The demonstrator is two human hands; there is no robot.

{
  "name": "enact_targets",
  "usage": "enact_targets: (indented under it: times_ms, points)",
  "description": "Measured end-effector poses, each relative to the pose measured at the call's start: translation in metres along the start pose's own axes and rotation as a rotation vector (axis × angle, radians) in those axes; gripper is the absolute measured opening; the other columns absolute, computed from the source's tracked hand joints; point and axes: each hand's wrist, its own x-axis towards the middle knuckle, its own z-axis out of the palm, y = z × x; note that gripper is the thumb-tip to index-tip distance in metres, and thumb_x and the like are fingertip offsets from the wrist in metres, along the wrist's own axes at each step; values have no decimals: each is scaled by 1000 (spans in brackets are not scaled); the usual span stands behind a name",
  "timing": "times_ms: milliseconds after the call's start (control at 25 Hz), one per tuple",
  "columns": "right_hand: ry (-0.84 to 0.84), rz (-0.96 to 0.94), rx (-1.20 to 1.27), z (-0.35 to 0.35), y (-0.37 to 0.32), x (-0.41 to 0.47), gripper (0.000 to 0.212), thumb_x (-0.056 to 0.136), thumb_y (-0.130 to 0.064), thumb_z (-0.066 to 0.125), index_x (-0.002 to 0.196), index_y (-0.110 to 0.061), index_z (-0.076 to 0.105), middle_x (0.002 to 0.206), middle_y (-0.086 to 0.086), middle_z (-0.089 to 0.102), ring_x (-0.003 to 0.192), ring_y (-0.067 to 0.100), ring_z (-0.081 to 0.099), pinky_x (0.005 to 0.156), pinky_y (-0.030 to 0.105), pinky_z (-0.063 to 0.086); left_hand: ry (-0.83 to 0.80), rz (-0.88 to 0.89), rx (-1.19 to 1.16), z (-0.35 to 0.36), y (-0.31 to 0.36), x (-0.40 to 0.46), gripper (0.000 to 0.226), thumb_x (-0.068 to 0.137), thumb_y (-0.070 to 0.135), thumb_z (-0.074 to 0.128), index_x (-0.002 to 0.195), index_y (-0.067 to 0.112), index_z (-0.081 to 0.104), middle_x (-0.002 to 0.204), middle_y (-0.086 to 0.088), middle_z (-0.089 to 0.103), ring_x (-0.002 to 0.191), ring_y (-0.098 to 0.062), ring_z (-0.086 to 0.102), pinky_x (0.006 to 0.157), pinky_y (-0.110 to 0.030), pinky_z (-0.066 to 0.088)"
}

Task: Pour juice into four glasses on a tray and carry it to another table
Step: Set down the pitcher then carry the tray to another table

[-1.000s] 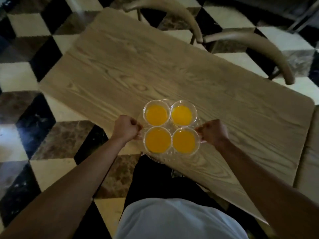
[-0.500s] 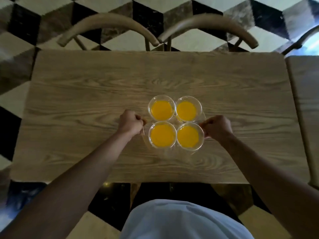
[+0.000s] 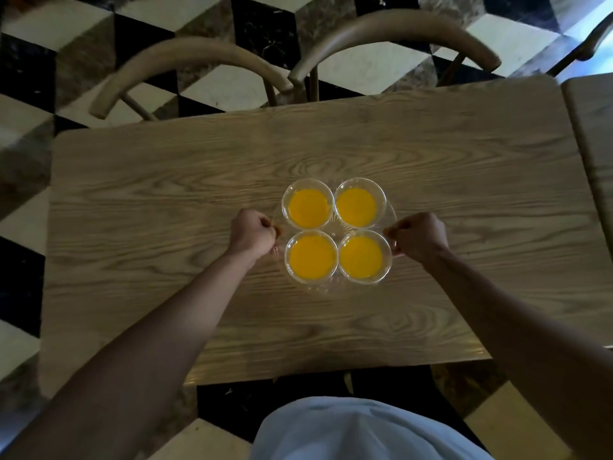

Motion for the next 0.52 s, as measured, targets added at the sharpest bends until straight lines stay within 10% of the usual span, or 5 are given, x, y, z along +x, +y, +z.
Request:
enact_targets:
  times_ms: [520]
  points:
    - [-22, 1, -21, 1, -19, 35, 10, 85, -13, 83, 75, -11, 80, 69, 6, 79, 57, 17, 77, 59, 29, 65, -24, -24, -3, 5, 11, 36, 36, 98, -11, 61, 75, 16, 70, 84, -4, 78, 67, -14, 74, 61, -35, 65]
